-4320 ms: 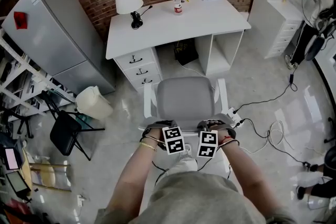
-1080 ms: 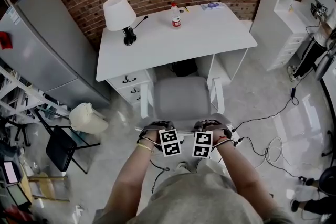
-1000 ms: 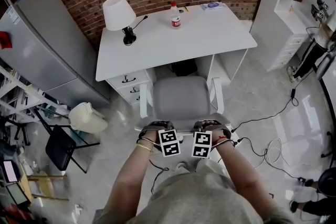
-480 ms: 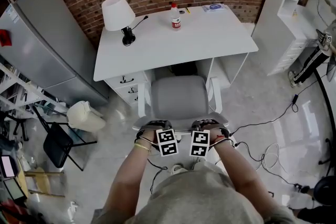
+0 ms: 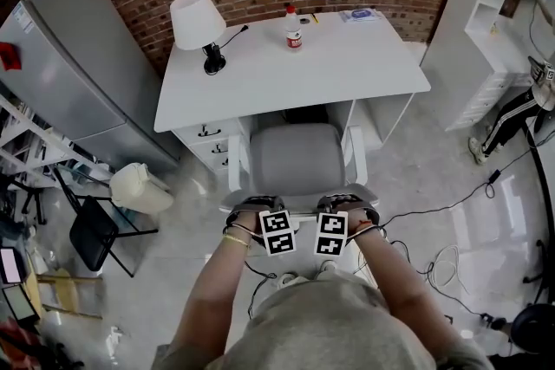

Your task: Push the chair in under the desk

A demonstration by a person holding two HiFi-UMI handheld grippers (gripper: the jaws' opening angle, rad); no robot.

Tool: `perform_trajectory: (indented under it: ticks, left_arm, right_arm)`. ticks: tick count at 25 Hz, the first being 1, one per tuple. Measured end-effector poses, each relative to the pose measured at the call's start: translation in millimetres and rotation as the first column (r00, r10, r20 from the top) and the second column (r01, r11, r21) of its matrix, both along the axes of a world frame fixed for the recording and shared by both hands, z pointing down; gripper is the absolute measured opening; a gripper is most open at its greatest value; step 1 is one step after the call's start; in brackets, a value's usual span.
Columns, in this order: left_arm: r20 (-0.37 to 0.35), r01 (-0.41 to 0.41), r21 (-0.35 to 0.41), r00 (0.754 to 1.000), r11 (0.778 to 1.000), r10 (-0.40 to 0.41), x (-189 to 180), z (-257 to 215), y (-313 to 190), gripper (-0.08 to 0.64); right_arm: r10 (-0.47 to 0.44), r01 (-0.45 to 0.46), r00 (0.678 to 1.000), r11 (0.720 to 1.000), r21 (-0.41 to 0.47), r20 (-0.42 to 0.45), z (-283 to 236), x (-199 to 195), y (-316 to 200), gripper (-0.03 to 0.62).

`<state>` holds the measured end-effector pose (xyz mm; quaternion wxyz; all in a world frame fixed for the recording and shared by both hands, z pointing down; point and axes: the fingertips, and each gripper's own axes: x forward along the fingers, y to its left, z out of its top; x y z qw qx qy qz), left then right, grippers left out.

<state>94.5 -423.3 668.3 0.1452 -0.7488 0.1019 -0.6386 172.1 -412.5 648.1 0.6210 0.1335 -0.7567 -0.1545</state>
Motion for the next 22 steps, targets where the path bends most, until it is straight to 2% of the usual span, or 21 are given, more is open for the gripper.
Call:
perform_trajectory:
  ticks: [22]
  left_arm:
    - [0.007, 0.071, 0.013, 0.997, 0.997, -0.071, 32, 0, -28, 0.032]
  right_arm:
    - [-0.073, 0.073, 0.997, 0.997, 0.012, -0.006, 1, 34, -34, 0.014]
